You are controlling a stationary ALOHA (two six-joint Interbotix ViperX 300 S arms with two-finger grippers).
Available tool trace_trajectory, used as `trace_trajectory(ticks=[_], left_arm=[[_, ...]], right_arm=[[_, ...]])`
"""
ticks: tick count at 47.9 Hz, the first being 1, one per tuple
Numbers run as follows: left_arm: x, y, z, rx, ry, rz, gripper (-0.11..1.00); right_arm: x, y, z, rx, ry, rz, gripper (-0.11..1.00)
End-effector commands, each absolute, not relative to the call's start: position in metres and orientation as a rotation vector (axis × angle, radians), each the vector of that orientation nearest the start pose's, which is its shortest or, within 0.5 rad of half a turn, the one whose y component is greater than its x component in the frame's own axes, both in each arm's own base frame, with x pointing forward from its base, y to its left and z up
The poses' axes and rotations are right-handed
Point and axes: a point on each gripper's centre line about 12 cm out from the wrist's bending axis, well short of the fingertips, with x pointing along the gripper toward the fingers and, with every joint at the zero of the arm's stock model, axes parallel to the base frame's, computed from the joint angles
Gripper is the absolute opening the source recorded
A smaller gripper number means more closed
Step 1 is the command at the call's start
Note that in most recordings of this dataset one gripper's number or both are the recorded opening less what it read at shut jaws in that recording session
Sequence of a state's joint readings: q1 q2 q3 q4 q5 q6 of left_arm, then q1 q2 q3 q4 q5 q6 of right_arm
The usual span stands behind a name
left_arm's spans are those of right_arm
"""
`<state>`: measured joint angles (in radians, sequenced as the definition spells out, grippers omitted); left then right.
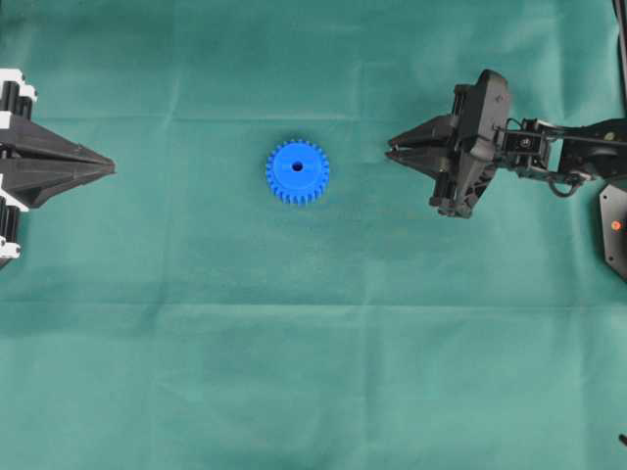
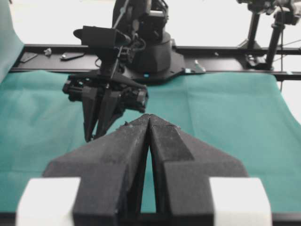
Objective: Insert the shaft placed at a random location into the center hole of the medium gear at another random location.
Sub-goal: 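Close the right gripper on the silver shaft and lift it upright, then carry the held shaft left over the blue gear's center hole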
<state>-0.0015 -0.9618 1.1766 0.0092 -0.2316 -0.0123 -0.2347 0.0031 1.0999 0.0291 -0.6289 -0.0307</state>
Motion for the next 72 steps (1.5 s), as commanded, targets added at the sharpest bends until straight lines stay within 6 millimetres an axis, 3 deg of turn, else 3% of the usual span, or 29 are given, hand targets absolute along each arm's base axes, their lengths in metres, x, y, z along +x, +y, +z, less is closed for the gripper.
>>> trace_trajectory(ticks=[1,8,13,39,52,72], left_arm=[[0.202,-0.001,0.293,-0.003,-0.035,-0.004,0.00],[0.202,-0.001,0.293,-0.002,-0.035,-0.004,0.00],[0.202,-0.001,0.293,-0.003,-0.035,-0.006,0.00],[0.202,-0.001,0.293,-0.003,-0.032,-0.006,0.00],[0.202,-0.001,0.292,-0.003,-0.031,-0.004,0.00],[0.202,-0.001,0.291,-0.002,-0.025,-0.004,0.00]], right_arm=[[0.299,-0.075,0.132,0.032,0.433,-0.246,0.14],[0.299,-0.074,0.162,0.025,0.394,-0.243,0.14],[0.296,-0.073,0.173,0.022,0.372,-0.242,0.14],[0.299,-0.072,0.175,0.025,0.370,-0.238,0.14],[0.325,-0.066,0.177,0.019,0.364,-0.202,0.14],[0.386,-0.059,0.182,0.010,0.334,-0.155,0.14]])
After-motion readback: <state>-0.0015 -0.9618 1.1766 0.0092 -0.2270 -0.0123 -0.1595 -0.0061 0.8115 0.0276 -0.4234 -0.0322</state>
